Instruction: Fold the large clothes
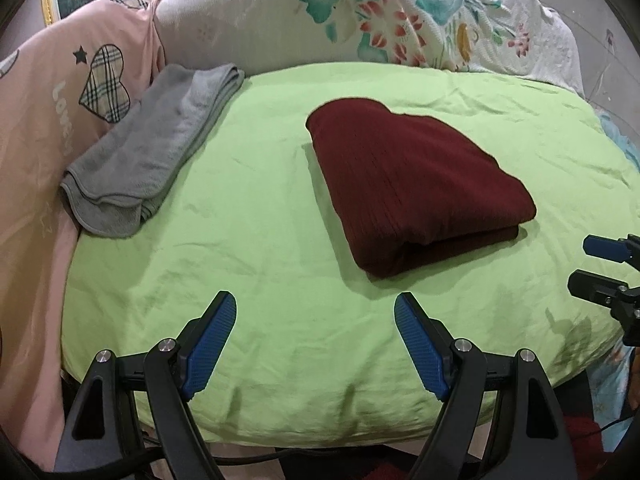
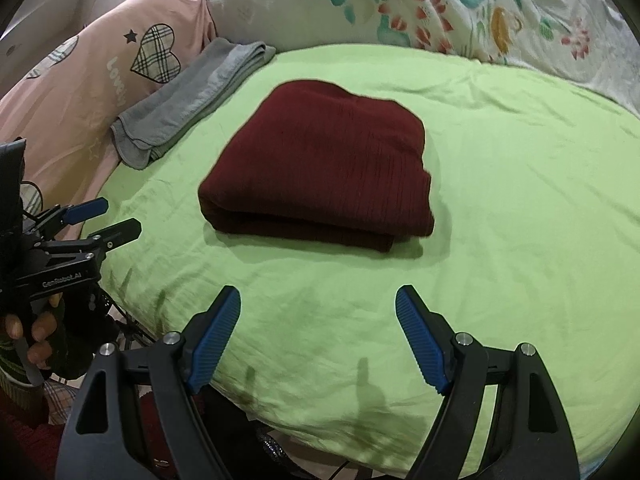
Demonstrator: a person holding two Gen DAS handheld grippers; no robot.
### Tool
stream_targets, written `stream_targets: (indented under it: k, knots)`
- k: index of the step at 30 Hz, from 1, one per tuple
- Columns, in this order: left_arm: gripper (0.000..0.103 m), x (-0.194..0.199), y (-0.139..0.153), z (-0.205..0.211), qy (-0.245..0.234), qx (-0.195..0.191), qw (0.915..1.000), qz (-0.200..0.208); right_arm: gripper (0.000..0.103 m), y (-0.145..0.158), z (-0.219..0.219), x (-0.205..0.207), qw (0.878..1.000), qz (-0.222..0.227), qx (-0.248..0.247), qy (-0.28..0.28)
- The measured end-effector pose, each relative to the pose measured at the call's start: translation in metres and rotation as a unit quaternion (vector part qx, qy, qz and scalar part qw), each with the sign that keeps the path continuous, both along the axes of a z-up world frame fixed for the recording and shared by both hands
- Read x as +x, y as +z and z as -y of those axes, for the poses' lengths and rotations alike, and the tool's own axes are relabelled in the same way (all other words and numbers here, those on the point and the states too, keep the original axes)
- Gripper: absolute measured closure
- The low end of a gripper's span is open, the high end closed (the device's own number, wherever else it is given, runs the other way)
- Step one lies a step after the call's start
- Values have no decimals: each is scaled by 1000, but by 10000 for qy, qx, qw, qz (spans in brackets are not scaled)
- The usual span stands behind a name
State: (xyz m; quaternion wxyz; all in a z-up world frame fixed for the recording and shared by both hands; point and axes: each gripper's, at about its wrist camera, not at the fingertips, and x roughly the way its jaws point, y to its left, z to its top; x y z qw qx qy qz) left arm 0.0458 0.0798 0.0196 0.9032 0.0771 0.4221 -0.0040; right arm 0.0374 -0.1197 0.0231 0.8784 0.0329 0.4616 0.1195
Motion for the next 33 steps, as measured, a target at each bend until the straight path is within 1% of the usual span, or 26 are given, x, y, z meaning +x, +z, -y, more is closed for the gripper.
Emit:
stream_targets:
  k: [2, 5, 8, 11, 14, 19, 21, 26, 29, 30, 32, 33]
  knots:
    - [21, 2, 3, 0, 9, -41, 10000, 31, 22, 5, 1, 2, 10000, 51, 58, 28]
    - [21, 8, 1, 1, 24, -88, 10000, 16, 21, 4, 4, 10, 9998, 79, 157, 13]
    - [20, 18, -1, -1, 73, -196, 9998, -20, 21, -3, 10, 24, 9997, 46, 147, -164]
    - [20, 34, -3, -3, 108, -345, 9993, -36, 21, -6, 20, 40, 9987, 63, 364, -349]
    - [20, 53, -5, -6, 150, -450, 9989, -58, 21, -11, 35, 65, 9966, 70, 541, -613]
    - [20, 86, -10, -6, 172, -687, 9973, -187, 21, -18, 55, 112, 9924, 94, 847, -887]
    - [20, 96, -13, -4, 174, -686, 9972, -231, 21, -23, 64, 133, 9897, 78, 1009, -1016]
    - [20, 119, -18, 1, 152, -671, 9973, -266, 21, -50, 85, 189, 9813, -207, 1318, -1385]
    - [20, 133, -23, 1, 169, -724, 9967, -329, 21, -67, 93, 213, 9770, -422, 1511, -1445]
    - [20, 137, -25, 1, 154, -769, 9963, -351, 22, -73, 95, 219, 9748, -510, 1611, -1459]
    - [20, 146, -28, 0, 143, -857, 9954, -395, 30, -85, 95, 229, 9698, -702, 1826, -1454]
    - [20, 149, -29, 0, 137, -894, 9951, -405, 44, -89, 95, 232, 9680, -750, 1932, -1412]
